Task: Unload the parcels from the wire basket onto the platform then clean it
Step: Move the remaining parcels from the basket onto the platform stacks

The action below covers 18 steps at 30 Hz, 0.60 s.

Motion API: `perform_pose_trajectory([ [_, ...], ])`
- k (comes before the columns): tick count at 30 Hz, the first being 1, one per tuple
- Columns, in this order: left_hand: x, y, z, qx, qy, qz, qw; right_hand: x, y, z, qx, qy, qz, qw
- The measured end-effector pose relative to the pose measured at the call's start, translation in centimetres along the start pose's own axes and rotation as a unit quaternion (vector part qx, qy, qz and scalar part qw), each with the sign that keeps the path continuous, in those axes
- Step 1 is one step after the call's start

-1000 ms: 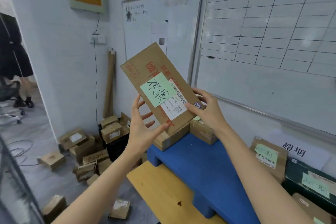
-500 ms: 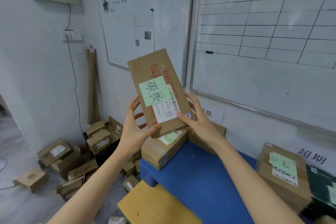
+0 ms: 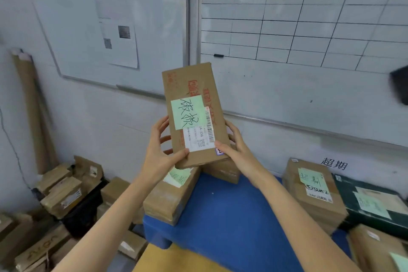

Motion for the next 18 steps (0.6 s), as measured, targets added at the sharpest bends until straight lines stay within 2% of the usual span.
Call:
perform_pose_trajectory([
  [11,0.7,2.4,-5.6,-0.013,0.0,-0.159,0.987,1.9,-2.8,4.7,0.11,-0.01,0.105,0.988],
  [18,1.2,2.1,-10.9,-0.01,0.093,-0.245,0.965,3.4,-8.5,9.8,0.203,-0.001,0.188,0.961],
])
Point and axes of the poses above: each hand's wrist, its own y-axis towards the middle knuckle, its own x-axis out of the palm, z = x × y, the point moved 8 cm from there along y, towards the middle knuckle, and after that the axes turned 7 degrees about -y, right-handed, at the moved point
